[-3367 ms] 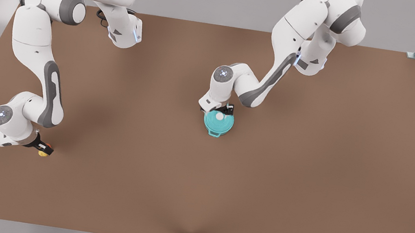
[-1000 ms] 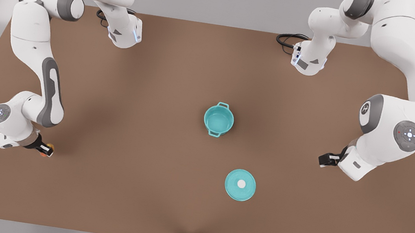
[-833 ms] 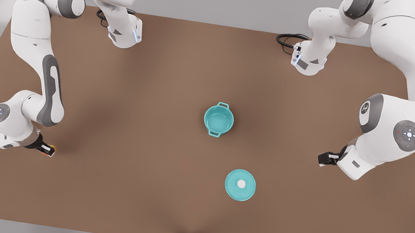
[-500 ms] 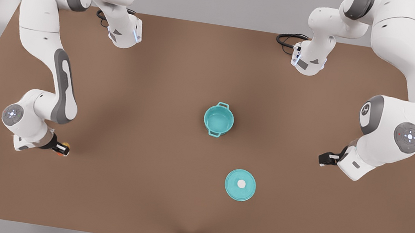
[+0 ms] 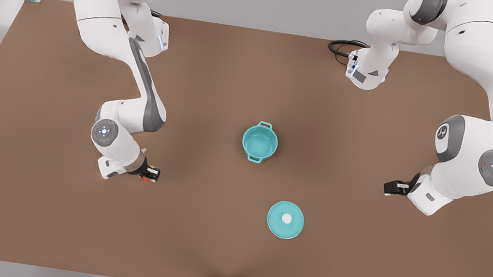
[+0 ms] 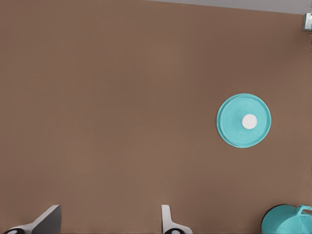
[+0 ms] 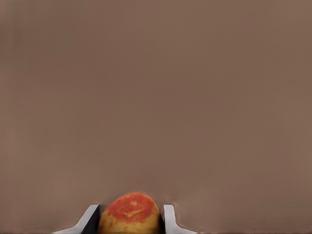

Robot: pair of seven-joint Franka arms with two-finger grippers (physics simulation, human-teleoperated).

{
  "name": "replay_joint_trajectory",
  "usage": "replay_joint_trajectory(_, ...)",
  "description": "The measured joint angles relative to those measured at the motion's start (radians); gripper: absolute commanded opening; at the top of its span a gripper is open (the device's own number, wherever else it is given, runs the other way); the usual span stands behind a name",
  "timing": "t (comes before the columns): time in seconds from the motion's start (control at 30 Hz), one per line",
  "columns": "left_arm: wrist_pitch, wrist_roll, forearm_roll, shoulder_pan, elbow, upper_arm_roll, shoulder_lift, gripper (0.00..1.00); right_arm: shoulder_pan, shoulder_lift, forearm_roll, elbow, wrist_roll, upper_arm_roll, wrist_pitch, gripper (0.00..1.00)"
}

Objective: Open the pot lid and put the potato into the pot

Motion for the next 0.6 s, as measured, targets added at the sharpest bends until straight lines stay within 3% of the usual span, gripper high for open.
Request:
replay_joint_trajectory(0.4,-0.046,0.022,-0.039,0.011,-0.002,0.0,-0.012,1.0,0.45,0.0,0.017,0.049,0.434,-0.001,-0.043,0.43)
replay_joint_trajectory(0.6,-0.05,0.028,-0.044,0.013,-0.003,0.0,-0.009,1.0,0.565,0.076,0.014,0.106,0.634,-0.003,-0.044,0.43)
